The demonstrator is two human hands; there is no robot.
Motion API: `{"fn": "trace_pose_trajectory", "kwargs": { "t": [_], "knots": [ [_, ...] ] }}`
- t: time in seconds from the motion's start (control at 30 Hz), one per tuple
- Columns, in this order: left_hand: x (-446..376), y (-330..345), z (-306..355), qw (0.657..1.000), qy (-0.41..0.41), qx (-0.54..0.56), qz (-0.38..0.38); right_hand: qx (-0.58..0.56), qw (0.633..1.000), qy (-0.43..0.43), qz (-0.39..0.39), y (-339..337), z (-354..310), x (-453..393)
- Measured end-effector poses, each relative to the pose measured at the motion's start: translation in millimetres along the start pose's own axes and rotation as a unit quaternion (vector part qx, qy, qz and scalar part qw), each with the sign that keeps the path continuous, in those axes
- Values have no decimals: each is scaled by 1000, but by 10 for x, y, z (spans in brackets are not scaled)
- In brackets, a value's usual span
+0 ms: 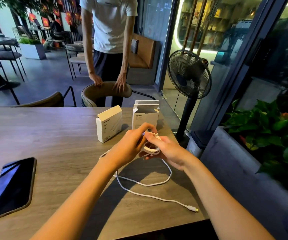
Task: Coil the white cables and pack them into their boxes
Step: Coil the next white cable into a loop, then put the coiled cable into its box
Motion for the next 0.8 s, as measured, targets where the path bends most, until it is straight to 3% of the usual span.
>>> {"fn": "trace_pose_trajectory", "kwargs": {
  "t": [0.33,0.47,0.63,0.8],
  "knots": [
    [29,-98,-184,995,12,-41,86,-68,997,20,-25,-104,74,32],
    [41,-97,-185,991,-16,-1,132,-69,997,-1,46,-183,51,5],
    [91,-6,-361,972,-110,165,123,-55,982,-52,172,-398,-38,-8],
    [98,-60,-454,945,-155,247,148,-81,965,-101,226,-518,-164,59]
  ]
}}
Point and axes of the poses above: each hand's wrist, its own x-axis away from the middle knuckle, its own y-axis out of the palm, z = x × y, the point moved 8 cm from there along -x, towards the middle knuckle, and after that the axes turned 4 degrees about y, right-handed, at the moved point
